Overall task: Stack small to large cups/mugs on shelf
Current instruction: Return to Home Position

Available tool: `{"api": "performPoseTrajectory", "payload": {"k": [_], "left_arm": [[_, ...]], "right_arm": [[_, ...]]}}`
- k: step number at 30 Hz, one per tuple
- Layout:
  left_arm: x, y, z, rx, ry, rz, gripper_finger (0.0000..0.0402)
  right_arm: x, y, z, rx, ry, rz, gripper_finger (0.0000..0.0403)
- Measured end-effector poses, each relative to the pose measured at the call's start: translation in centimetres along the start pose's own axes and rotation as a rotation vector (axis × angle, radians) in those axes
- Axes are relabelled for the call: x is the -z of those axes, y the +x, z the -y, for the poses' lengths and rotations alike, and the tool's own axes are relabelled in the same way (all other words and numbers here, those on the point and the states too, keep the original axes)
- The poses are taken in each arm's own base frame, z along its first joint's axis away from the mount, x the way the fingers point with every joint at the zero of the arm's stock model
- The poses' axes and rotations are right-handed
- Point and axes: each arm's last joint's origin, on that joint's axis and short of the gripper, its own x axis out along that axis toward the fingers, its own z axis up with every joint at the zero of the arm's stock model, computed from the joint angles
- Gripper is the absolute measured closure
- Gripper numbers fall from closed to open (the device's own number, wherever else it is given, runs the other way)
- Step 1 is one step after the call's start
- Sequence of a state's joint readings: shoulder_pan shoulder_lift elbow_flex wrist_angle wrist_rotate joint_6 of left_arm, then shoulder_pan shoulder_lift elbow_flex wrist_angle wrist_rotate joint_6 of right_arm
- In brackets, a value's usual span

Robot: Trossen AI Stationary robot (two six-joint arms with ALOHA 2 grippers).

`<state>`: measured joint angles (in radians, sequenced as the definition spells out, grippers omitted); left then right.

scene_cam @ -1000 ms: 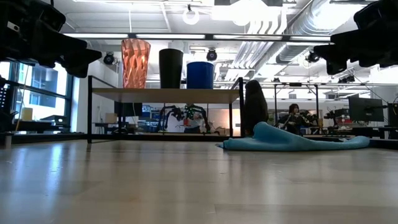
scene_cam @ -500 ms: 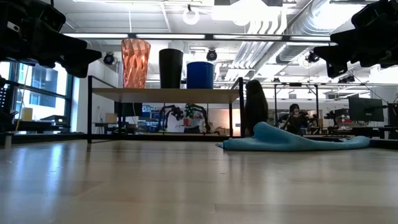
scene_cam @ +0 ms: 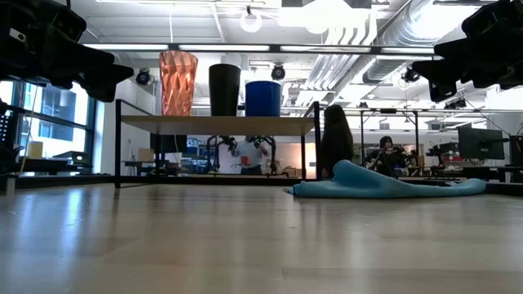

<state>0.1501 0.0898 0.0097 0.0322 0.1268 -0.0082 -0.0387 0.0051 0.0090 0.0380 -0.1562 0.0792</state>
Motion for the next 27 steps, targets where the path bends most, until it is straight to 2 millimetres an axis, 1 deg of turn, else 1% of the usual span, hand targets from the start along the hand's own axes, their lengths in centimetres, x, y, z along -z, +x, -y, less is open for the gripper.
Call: {"api": "performPoseTrajectory", "payload": {"k": [19, 24, 27], "left_arm": [[0.0, 0.0, 0.0, 0.0, 0.0, 0.0, 0.0208], [0.0, 0.0, 0.0, 0.0, 0.0, 0.0, 0.0208], [0.0, 0.0, 0.0, 0.0, 0.0, 0.0, 0.0208]], "right_arm": [[0.01, 0.0, 0.0, 0.0, -0.013, 0.0, 0.0203], [0.01, 0.0, 0.0, 0.001, -0.214, -0.001, 0.0203], [0.01, 0.0, 0.01, 0.001, -0.234, 0.0, 0.0203]]}}
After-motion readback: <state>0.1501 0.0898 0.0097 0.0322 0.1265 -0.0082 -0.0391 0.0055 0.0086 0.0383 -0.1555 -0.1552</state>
